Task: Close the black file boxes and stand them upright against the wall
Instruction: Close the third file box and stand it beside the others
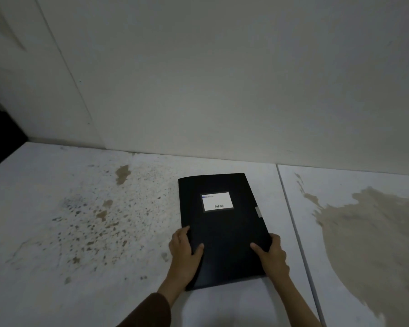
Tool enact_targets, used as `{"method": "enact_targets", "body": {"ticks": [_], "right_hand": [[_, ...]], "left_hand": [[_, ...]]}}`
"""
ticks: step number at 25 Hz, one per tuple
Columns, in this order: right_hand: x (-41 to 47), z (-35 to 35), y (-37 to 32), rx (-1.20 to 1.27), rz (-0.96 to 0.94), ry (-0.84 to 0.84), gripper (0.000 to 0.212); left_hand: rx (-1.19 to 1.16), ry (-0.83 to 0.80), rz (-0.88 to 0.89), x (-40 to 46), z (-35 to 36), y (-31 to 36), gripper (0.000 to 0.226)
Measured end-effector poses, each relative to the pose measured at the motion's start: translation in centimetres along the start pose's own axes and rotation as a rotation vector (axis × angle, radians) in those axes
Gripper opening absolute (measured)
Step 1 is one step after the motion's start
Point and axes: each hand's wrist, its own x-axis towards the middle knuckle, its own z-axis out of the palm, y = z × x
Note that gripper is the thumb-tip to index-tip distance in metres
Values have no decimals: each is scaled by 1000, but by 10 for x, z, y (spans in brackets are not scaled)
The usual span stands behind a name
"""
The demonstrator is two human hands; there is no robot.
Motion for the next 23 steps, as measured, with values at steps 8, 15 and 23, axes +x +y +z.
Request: {"method": "enact_targets", "body": {"ticks": [8, 15, 23], "right_hand": [[-21, 8, 14, 28, 6, 50, 53], [-55, 22, -22, 407, -284, -111, 49], [-104, 97, -176, 499, -461, -408, 27]], "left_hand": [[-698, 5, -364, -14, -27, 3, 87], [-774, 86, -355, -39, -93, 7, 71], [-818, 269, -111, -54, -243, -42, 53]]}}
